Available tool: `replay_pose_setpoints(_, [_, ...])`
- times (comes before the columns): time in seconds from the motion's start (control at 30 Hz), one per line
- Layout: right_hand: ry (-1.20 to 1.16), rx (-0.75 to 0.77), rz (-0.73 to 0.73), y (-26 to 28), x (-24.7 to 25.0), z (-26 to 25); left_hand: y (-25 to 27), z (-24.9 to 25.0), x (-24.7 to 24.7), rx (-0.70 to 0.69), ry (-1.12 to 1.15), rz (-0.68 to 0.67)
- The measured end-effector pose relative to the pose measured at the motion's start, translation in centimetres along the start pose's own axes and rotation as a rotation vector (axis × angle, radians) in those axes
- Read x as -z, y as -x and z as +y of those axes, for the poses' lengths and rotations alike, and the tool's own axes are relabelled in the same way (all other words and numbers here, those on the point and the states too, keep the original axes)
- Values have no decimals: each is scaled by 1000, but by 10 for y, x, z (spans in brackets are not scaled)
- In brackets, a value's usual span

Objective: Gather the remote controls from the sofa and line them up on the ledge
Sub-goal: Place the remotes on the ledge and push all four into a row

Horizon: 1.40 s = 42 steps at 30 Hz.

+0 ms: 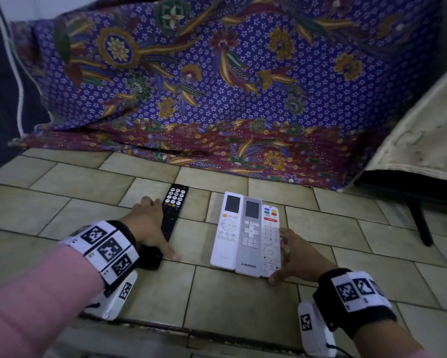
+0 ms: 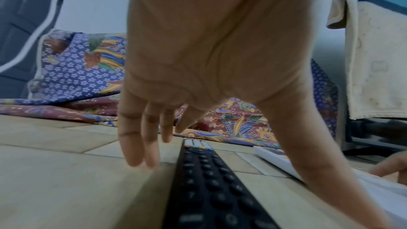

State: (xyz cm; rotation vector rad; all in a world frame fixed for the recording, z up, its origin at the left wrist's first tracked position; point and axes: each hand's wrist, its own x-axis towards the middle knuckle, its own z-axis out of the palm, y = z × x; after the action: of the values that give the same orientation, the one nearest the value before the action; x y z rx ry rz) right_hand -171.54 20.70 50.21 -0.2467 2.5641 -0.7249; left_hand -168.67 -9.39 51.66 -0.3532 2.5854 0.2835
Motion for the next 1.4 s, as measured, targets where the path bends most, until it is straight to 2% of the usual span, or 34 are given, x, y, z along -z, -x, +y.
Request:
replay_pose_setpoints(0.1, [-2,5,-2,-1,0,-1,1,-9,-6,-24,6,-106])
replay_pose_setpoints(0.2, [0,1,-9,0,0,-3,1,-8,-15,-64,31,-118])
replay_pose_setpoints(0.43, [-20,-12,-18,-2,-2,1,-3,12,-25,-223,186,-21])
replay_pose_setpoints(0.7, [-7,-19,-15,-4,-1,1,-8,37,-33,-340,300,86])
replay_pose_setpoints(0.97, [9,-4,-17,-6,-1,2,-12,37,-35,-398,330,31])
replay_pose_setpoints(1.2, [5,46,-14,-6,-1,1,-13,36,-40,-433,362,49])
replay_pose_setpoints(1.33, [127,52,6,-6,-7,-2,-12,39,-43,-431,389,56])
replay_pose_setpoints(1.4, [148,7,22,-6,-12,-5,-13,41,-45,-411,389,70])
